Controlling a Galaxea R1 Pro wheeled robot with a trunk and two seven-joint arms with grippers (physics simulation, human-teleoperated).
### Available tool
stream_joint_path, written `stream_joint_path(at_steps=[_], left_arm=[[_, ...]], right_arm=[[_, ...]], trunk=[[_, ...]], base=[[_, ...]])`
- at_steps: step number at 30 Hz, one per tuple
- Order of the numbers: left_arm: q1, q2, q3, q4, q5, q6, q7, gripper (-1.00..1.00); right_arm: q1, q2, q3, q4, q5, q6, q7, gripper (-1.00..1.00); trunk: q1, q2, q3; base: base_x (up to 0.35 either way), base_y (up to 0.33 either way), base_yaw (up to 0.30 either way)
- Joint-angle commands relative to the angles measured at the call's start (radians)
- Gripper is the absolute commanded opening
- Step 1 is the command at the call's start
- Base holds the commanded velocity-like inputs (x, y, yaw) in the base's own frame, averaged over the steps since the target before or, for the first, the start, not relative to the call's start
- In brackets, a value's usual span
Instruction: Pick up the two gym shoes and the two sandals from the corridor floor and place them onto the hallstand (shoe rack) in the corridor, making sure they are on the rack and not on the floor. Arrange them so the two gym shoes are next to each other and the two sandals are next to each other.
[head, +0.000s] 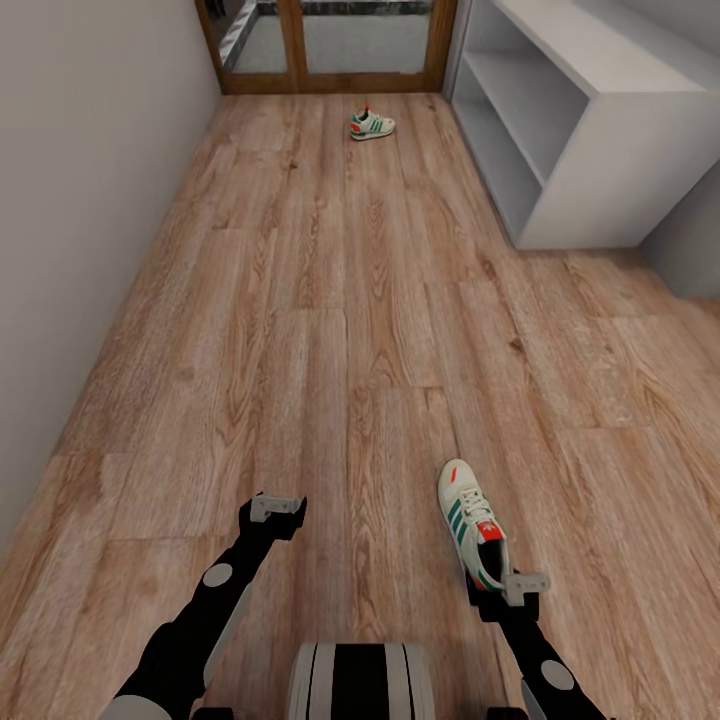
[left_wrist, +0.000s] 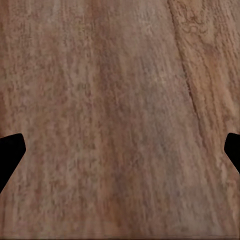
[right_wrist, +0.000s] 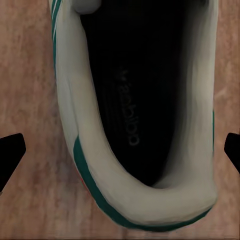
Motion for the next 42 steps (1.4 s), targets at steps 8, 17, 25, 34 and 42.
stream_joint_path(at_steps=[8, 17, 25, 34, 42], left_arm=[[0.0, 0.0, 0.001, 0.003, 0.005, -0.002, -0.003, 1.0], [0.0, 0.0, 0.001, 0.003, 0.004, -0.002, -0.003, 1.0], [0.0, 0.0, 0.0, -0.001, 0.004, -0.002, -0.003, 1.0], [0.0, 0.0, 0.0, -0.002, 0.004, -0.002, -0.003, 1.0], [0.0, 0.0, 0.001, -0.003, 0.004, -0.002, -0.003, 1.0]], right_arm=[[0.0, 0.0, 0.0, 0.001, 0.001, -0.003, 0.0, 1.0], [0.0, 0.0, 0.0, 0.001, 0.001, -0.003, 0.0, 1.0], [0.0, 0.0, 0.0, 0.001, 0.001, -0.003, 0.0, 1.0], [0.0, 0.0, -0.001, 0.001, 0.001, -0.003, 0.0, 1.0], [0.0, 0.0, 0.0, 0.001, 0.001, -0.003, 0.0, 1.0]], trunk=[[0.003, -0.002, -0.032], [0.003, -0.002, -0.032], [0.003, -0.002, -0.032], [0.003, -0.002, -0.032], [0.003, -0.002, -0.032]], base=[[0.0, 0.0, 0.0], [0.0, 0.0, 0.0], [0.0, 0.0, 0.0], [0.0, 0.0, 0.0], [0.049, 0.0, 0.0]])
